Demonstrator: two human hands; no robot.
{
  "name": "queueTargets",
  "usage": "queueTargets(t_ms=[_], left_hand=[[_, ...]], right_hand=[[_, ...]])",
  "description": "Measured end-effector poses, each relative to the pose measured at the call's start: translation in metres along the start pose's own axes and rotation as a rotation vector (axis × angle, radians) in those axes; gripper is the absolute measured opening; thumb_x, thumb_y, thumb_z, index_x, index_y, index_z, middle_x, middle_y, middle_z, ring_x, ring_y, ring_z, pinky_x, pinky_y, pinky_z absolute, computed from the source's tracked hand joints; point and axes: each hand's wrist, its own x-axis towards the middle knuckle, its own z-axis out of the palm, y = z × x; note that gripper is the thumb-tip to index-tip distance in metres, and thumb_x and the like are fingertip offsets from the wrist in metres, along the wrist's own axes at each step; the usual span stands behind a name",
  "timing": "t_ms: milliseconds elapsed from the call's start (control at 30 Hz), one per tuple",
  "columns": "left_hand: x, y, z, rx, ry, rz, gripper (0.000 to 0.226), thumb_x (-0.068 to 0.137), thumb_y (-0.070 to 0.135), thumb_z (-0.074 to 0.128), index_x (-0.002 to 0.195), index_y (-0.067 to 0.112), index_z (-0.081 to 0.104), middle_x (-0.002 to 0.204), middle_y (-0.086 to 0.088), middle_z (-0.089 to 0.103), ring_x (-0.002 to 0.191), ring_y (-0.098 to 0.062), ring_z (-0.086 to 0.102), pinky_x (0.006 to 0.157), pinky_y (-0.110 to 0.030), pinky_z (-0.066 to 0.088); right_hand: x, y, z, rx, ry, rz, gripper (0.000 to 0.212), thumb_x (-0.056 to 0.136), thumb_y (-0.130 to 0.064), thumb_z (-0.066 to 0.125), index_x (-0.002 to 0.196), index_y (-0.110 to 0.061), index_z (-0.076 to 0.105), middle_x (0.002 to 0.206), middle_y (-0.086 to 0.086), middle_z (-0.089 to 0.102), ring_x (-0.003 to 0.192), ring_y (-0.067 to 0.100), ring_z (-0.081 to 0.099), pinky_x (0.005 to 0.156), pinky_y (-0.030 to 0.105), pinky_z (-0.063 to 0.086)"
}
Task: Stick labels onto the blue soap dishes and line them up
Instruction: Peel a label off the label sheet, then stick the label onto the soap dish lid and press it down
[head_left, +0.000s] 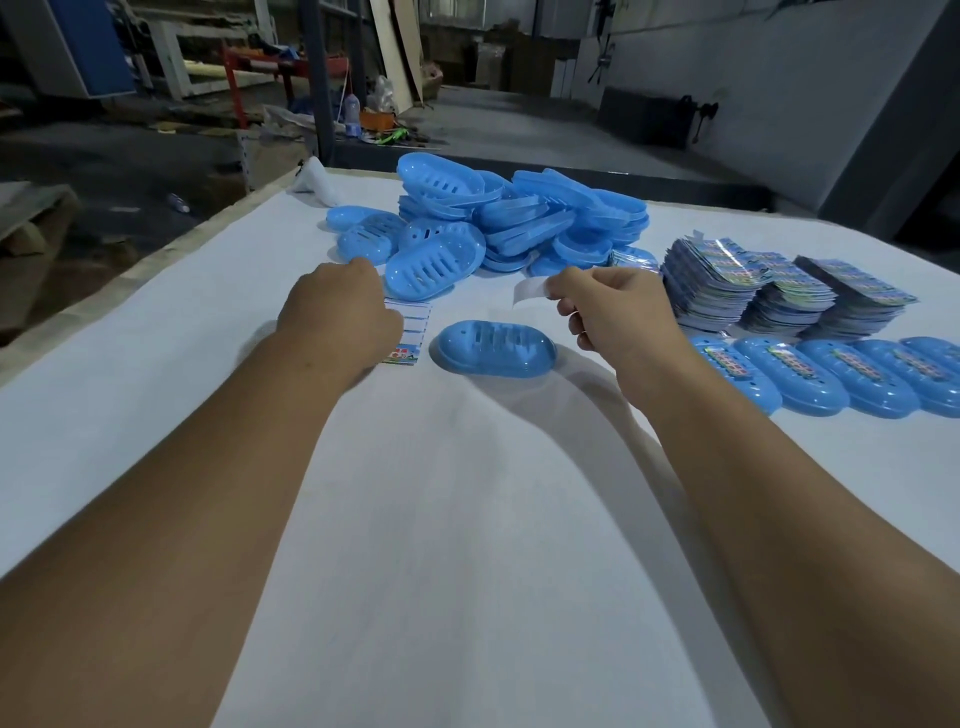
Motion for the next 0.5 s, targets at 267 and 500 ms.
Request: queueTargets(t_ms=[267,500], left_hand=[[-0.019,0.039,-0.004,-0.809,-0.101,0.212,0.015,0.086,0.03,0.07,0.071,0.026,0.072,0.053,0.02,0.062,0.05,0.008,0.055,0.039,-0.005,0.034],[-0.023,0.044,-0.001,-0.913,-0.13,0.301,0.011,0.088,0.029,0.074,0.078,0.025,0.077,0.053,0.022,0.061,0.052,0.008,0.055,0.05,-0.005,0.037]], right_hand=[[-0.008,0.001,0.006,-0.228,-0.003,-0.175,0.023,0.081,-0.027,0.071,0.073,-0.006,0.072,0.058,-0.003,0.054,0.054,0.008,0.041,0.051,0.018,0.038],[-0.016,-0.001,0.008,-0.217,-0.103,-0.259,0.021,0.081,-0.023,0.074,0.062,-0.015,0.071,0.056,-0.002,0.049,0.054,0.01,0.037,0.048,0.021,0.031]])
